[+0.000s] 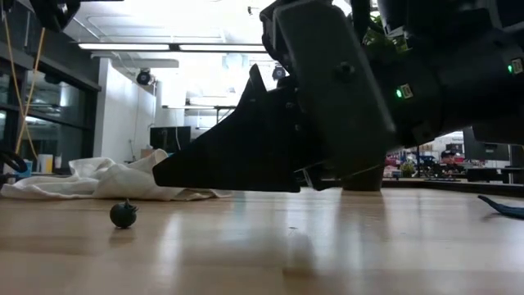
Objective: Pick and placing Produce into tupperware
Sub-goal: Put the blackberry into the blue bin
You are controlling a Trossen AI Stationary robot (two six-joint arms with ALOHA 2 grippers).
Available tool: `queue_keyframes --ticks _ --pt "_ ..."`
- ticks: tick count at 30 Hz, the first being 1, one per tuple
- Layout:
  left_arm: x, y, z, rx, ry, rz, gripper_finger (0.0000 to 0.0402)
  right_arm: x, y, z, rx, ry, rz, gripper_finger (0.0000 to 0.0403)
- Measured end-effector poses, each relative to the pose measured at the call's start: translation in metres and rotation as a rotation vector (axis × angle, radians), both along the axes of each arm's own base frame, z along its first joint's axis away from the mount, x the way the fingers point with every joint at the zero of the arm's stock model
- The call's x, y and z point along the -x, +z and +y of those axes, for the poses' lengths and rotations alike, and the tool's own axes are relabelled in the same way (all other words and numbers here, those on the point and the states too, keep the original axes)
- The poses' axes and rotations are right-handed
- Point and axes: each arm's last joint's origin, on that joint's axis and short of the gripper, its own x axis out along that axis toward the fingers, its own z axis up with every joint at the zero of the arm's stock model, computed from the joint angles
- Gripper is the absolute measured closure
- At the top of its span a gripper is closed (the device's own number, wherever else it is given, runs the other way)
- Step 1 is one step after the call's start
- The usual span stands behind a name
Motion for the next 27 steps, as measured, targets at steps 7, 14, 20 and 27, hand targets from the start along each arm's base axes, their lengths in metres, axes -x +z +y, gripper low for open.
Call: queue_keyframes --ticks 7,14,20,27 --pt "0.000 0.000 0.000 -0.002 0.000 0.003 0.0271 0.000 -0.001 0.001 0.009 0.042 0.010 0.0214" --pt "0.000 0.000 0.000 -0.002 0.000 0.002 0.0271 -0.005 -0.006 -0.006 0.006 0.025 0.008 0.0214" --pt "0.000 -0.001 -0.001 0.008 -0.021 0.012 0.0270 -0.015 -0.009 0.003 0.022 0.037 -0.012 0.0214" --pt "0.000 -0.001 -0.001 0.011 -0.030 0.016 0.0270 -0.029 -0.018 0.011 0.028 0.057 0.015 0.0214"
